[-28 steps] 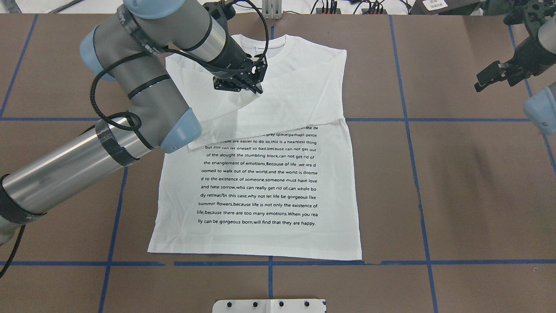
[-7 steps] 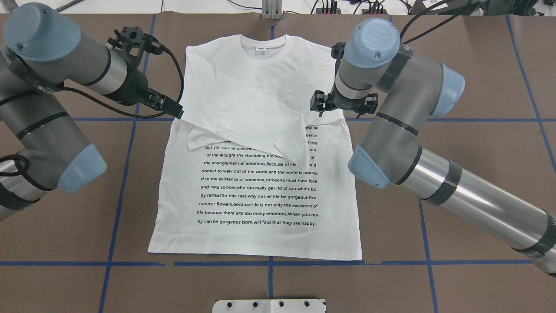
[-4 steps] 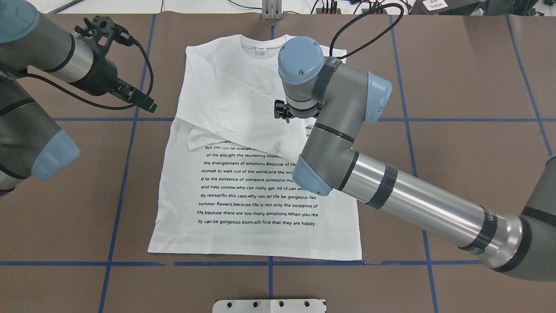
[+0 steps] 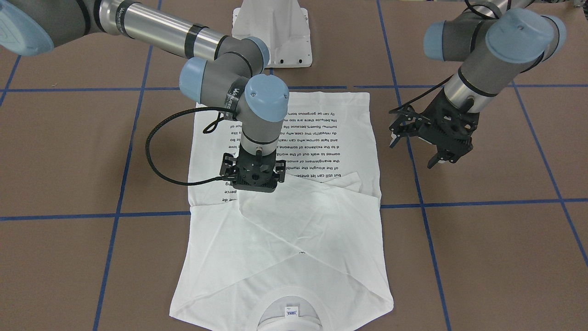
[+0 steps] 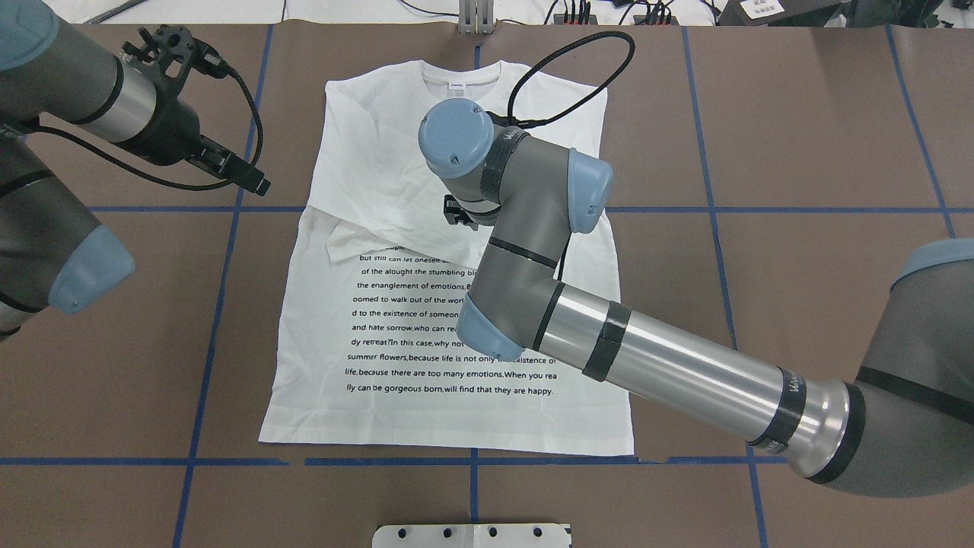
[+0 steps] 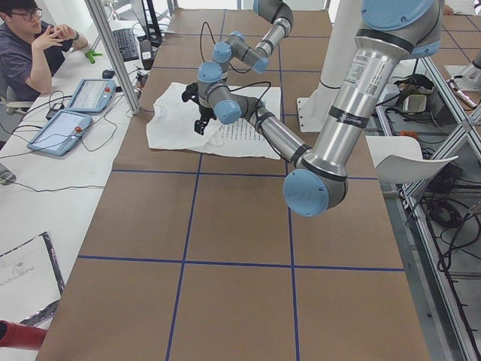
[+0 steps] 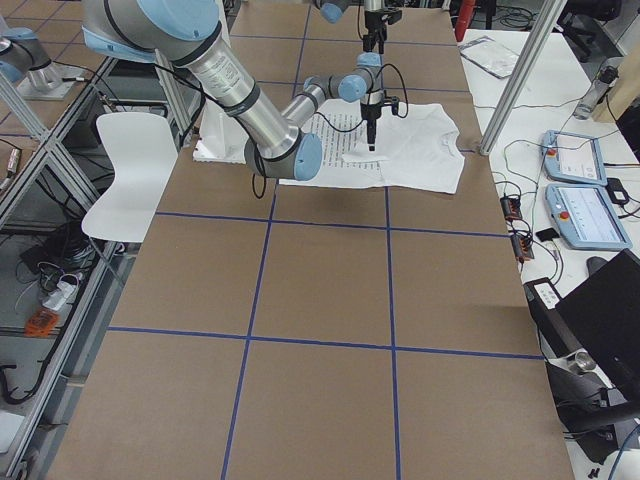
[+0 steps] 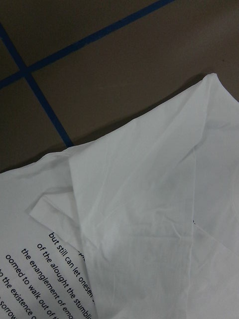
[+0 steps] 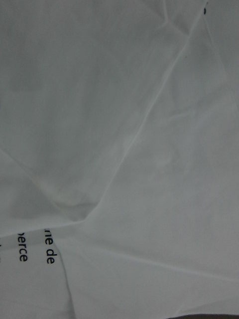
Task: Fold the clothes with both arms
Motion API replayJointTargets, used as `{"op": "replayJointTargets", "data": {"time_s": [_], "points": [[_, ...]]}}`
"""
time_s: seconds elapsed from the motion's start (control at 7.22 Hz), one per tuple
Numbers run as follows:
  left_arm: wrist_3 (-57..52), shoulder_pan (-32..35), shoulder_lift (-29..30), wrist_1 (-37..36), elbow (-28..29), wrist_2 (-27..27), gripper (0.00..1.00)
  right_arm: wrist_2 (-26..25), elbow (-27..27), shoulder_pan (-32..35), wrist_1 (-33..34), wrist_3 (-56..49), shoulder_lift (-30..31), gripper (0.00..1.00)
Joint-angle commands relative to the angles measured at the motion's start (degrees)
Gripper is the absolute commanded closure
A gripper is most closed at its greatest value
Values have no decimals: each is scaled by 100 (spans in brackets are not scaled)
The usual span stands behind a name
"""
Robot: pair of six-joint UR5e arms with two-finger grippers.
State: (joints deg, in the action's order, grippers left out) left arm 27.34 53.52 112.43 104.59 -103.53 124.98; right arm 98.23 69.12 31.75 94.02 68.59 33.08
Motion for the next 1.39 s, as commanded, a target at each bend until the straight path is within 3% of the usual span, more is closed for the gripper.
{"op": "replayJointTargets", "data": {"time_s": [0.0, 0.55, 0.97, 1.25], "points": [[0, 0, -2, 0, -1, 0, 0, -111, -118, -116, 2, 23, -39, 0], [9, 0, -37, 0, -10, 0, 0, -261, -294, -187, 116, -12, -48, 0], [17, 0, -46, 9, -10, -9, 0, -375, -242, -187, 791, -345, -83, 0], [17, -8, -46, 9, -1, -9, 0, -559, -41, -144, 1580, -941, -4, 0]]}}
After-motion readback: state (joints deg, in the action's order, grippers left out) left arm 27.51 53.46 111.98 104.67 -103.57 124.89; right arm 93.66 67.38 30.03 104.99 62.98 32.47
